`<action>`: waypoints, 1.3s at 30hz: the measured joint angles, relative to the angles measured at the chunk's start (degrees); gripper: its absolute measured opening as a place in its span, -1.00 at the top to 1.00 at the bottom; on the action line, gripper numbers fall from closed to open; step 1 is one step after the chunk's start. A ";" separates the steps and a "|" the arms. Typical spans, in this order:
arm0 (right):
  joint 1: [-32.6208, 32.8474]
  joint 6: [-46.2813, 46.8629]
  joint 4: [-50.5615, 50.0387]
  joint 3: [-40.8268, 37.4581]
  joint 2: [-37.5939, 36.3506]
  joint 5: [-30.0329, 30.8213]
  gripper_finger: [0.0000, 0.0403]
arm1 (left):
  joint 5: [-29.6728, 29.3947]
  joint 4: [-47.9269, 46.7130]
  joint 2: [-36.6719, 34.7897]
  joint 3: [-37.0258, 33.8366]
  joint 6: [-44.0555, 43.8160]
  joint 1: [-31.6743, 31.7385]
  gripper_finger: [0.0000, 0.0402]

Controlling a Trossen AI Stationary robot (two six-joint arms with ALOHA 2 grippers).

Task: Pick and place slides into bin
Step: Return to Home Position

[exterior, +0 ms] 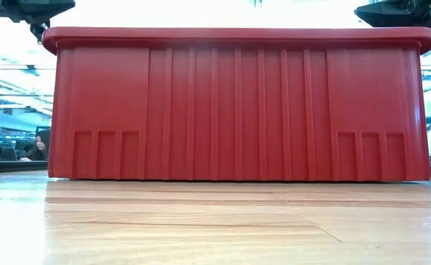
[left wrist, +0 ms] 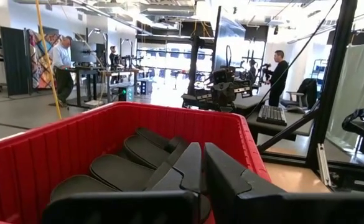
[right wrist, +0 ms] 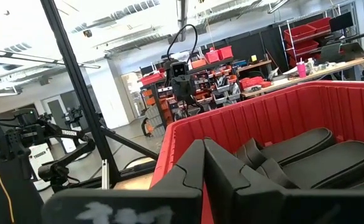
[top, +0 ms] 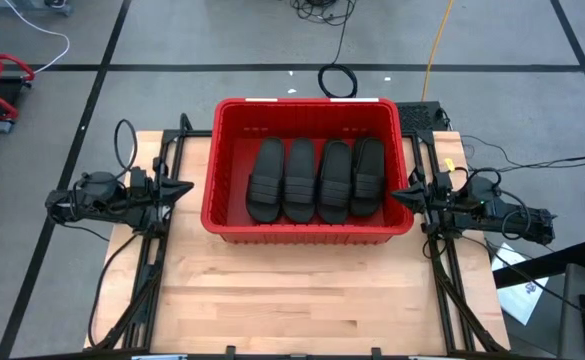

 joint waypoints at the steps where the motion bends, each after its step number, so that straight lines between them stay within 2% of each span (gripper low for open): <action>1: 0.00 0.00 0.00 0.00 0.00 -0.02 1.00 | 0.00 0.00 0.00 0.00 -0.08 0.00 0.90; 8: 0.00 0.00 0.00 0.00 0.00 -0.02 1.00 | 0.00 0.00 0.00 0.02 1.18 -0.02 0.84; 39: 0.00 0.00 0.00 0.00 0.00 -0.02 1.00 | 0.00 0.02 0.00 0.04 1.45 0.00 0.85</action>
